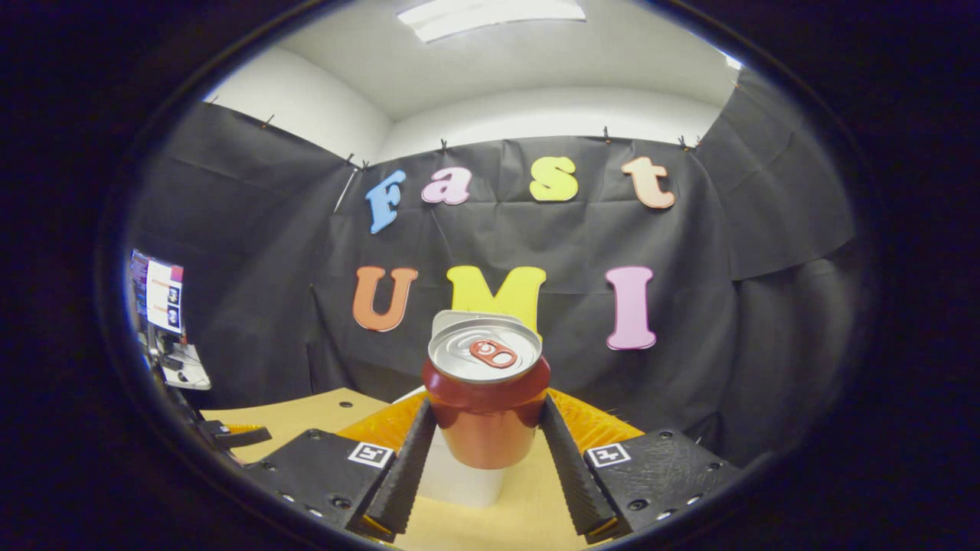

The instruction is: Press the lid of the desktop garbage bin to open it, pick up the crumpled paper on the desktop and throw it into the bin, then pick up the pop can on the desktop and drop it into the bin, and finally close the garbage bin lid.

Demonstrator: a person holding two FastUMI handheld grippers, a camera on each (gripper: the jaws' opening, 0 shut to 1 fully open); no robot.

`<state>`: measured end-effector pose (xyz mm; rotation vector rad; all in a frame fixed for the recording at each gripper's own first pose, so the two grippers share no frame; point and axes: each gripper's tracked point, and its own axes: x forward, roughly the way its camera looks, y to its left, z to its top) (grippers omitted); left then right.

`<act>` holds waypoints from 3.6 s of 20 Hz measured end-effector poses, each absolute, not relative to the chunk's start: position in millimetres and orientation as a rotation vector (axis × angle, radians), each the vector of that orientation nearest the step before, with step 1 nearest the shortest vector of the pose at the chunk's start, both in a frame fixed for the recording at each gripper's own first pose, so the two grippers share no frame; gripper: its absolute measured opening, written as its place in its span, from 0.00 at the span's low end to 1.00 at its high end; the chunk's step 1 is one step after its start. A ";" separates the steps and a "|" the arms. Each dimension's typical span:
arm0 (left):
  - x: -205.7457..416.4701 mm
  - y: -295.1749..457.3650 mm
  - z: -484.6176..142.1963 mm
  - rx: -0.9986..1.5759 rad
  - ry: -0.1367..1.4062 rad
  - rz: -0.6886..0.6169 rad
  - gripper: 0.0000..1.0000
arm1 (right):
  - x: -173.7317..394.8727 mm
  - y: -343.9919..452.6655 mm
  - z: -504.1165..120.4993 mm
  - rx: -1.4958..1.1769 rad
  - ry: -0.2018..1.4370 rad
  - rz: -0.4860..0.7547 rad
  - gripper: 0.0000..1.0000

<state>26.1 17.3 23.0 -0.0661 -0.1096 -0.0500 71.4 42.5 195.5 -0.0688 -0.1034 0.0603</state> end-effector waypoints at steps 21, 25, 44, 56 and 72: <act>41.8 45.2 16.5 -0.008 -0.118 -0.022 0.96 | 318.0 63.8 162.7 -0.059 0.184 -0.017 0.77; 40.7 44.6 13.7 -0.016 -0.110 -0.029 0.96 | 336.7 80.6 146.5 -0.061 0.228 -0.009 0.77; 38.7 78.5 14.2 -0.028 -0.099 0.038 0.96 | 325.6 103.1 156.9 -0.054 0.266 0.006 0.80; 42.6 69.9 14.3 0.030 -0.108 0.027 0.97 | 322.1 90.6 226.2 -0.015 0.164 -0.013 0.81; 52.9 45.0 -14.8 0.112 -0.034 0.000 0.99 | 393.6 92.3 283.5 -0.027 0.101 -0.073 0.92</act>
